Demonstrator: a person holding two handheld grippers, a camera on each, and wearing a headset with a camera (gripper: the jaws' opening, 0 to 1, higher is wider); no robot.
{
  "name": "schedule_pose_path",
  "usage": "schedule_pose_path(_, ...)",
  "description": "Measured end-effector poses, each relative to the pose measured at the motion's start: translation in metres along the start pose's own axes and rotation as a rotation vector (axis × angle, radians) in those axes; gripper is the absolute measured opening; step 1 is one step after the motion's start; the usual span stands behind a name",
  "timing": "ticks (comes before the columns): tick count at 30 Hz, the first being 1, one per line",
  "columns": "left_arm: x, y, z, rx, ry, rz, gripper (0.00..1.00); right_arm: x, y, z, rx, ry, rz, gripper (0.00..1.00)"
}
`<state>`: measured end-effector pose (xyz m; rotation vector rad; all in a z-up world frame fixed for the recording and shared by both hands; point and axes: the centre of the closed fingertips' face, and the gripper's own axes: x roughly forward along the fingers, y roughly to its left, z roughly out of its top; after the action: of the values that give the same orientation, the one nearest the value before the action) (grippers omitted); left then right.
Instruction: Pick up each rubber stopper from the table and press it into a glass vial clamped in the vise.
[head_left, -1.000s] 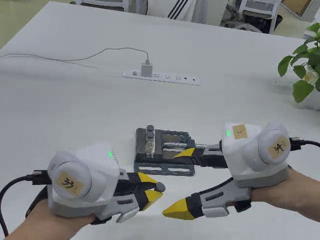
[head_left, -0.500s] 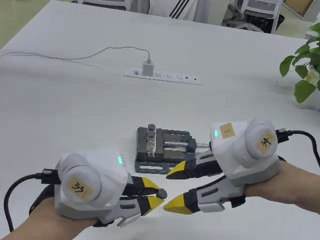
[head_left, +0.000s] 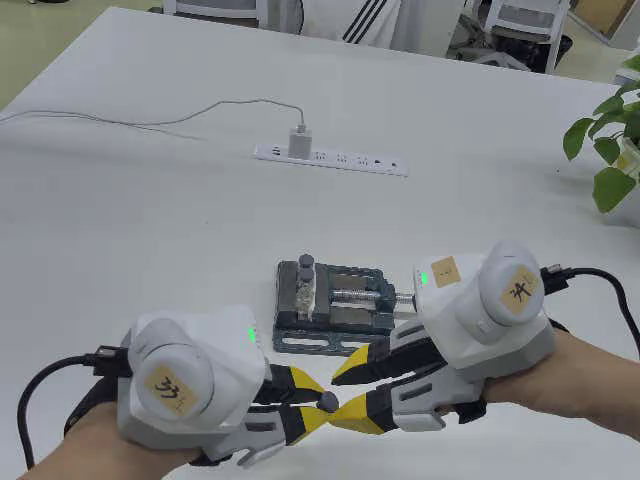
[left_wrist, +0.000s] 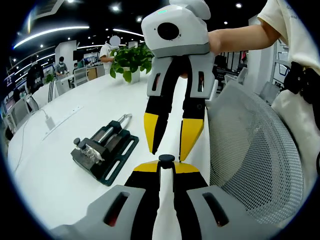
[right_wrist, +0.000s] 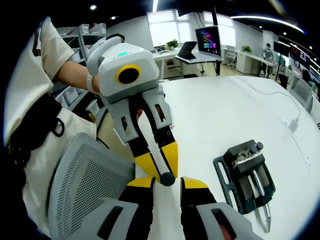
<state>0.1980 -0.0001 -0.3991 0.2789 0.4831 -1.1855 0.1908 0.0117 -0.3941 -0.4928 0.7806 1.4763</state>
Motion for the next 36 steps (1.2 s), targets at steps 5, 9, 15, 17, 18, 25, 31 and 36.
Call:
schedule_pose_path(5,0.0012,-0.0022,-0.001,0.019,0.01,-0.009,0.05,0.0009,0.0022,0.0005,0.003,0.0,0.011,0.14)
schedule_pose_path(9,0.0015,-0.0023,-0.0012,0.032,0.015,-0.01,0.05,0.0013,0.0038,-0.0015,0.003,0.013,0.02,0.12)
schedule_pose_path(15,0.0015,-0.0038,-0.0004,0.055,0.02,-0.019,0.05,0.0007,0.0024,-0.0023,0.002,0.018,0.017,0.09)
schedule_pose_path(17,0.0017,-0.004,0.0004,0.057,0.019,-0.02,0.05,0.0006,0.0022,-0.0032,-0.003,0.027,0.018,0.09)
schedule_pose_path(18,0.0018,-0.004,0.0008,0.061,0.02,-0.021,0.05,0.0005,0.0024,-0.0033,-0.01,0.031,0.02,0.09)
schedule_pose_path(25,0.0022,-0.0043,0.0016,0.068,0.019,-0.027,0.05,0.0003,0.0025,-0.0041,-0.05,0.052,0.02,0.09)
schedule_pose_path(31,0.0026,-0.0056,0.0003,0.068,0.023,-0.032,0.05,0.001,0.0045,-0.0055,-0.092,0.073,0.031,0.08)
schedule_pose_path(36,0.0026,-0.0051,0.0001,0.066,0.021,-0.026,0.05,0.0013,0.0045,-0.0052,-0.125,0.084,0.031,0.08)
